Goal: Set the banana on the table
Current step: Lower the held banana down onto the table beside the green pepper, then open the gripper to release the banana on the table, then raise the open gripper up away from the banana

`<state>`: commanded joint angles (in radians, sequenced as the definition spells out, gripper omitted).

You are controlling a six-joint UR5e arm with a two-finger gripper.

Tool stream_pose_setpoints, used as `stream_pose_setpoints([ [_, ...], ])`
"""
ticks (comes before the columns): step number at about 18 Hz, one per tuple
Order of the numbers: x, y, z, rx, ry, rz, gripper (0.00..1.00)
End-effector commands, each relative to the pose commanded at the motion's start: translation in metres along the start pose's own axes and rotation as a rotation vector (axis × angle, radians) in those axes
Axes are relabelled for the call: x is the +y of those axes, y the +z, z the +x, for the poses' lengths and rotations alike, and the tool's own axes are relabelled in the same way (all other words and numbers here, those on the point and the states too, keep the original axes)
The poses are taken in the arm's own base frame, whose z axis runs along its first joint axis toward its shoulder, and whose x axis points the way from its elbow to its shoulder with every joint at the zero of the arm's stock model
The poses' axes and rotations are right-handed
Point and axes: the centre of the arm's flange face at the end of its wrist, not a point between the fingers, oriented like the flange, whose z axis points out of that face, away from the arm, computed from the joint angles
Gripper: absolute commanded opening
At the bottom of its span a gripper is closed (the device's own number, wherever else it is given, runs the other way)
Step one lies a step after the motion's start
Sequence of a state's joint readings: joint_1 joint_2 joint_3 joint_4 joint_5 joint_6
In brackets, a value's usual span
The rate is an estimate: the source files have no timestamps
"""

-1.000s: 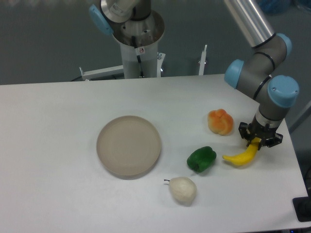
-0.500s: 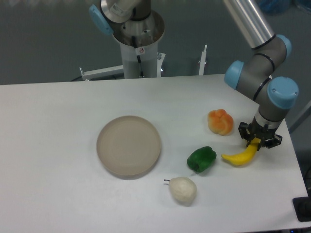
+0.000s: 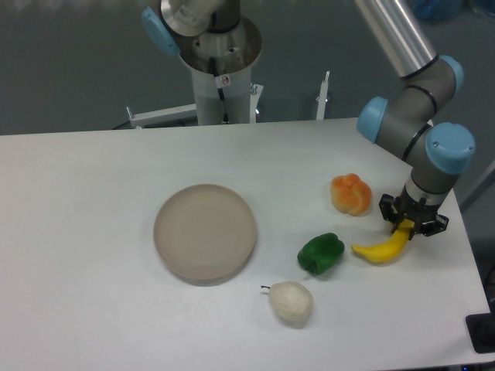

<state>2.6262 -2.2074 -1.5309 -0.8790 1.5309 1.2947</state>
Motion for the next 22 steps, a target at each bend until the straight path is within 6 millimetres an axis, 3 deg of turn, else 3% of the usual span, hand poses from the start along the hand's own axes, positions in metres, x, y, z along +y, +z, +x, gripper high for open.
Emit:
stream_pose_setpoints([
  [5, -0.003, -0.016, -0.006, -0.024, -0.008, 0.015, 0.92],
  [7, -0.009, -0.024, -0.006, -0.037, -0.004, 0.02, 1.0],
  [10, -0.025, -0.038, -0.005, -0.064, 0.015, 0.029, 1.0],
  [16, -0.081, -0.075, -0.003, -0.157, 0.085, 0.063, 1.0],
  [22, -0.09, -0.089, -0.006, -0.192, 0.1, 0.077, 1.0],
])
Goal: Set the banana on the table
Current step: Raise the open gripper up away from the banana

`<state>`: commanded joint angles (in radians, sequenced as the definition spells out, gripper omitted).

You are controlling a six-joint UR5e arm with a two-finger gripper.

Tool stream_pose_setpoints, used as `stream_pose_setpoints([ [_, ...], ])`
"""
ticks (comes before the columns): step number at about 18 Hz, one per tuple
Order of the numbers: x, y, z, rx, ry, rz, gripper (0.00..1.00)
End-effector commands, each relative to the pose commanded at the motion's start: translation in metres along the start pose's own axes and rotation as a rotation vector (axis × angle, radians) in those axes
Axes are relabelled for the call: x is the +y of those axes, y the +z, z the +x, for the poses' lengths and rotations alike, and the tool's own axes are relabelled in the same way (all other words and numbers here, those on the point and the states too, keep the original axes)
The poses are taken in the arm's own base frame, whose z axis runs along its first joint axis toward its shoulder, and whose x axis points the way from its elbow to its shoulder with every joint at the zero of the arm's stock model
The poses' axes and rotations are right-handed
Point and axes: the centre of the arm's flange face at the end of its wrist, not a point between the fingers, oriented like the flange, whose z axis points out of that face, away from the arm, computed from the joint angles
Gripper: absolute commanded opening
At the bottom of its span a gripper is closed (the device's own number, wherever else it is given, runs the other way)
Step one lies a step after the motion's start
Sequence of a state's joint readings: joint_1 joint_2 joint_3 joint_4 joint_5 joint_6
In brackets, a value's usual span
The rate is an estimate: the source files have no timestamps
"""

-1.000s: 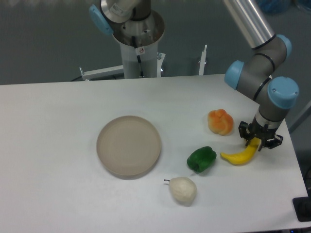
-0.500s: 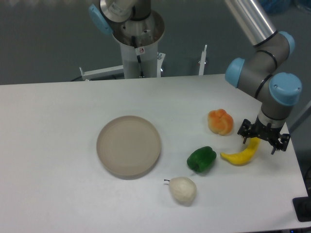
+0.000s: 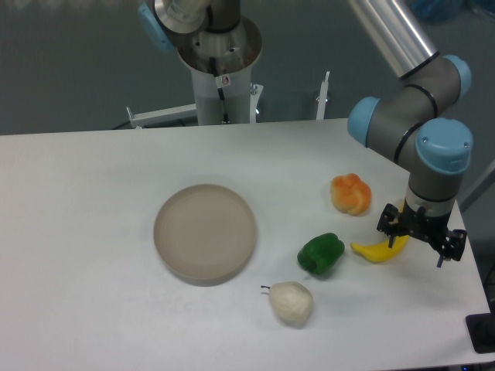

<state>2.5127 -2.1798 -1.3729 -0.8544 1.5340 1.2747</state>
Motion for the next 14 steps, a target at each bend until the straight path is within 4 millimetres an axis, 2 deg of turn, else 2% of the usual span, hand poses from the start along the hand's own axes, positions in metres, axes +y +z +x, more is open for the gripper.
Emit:
stream_pose_setpoints([
  [2, -0.0073, -0.0032, -0.0009, -0.011, 0.012, -0.006, 1.0],
  [9, -0.0027, 0.0003, 0.0015, -0.022, 0.021, -0.063, 1.0],
  [14, -0.0043, -0.0062, -0.0023, -0.035, 0.022, -0.057, 1.0],
])
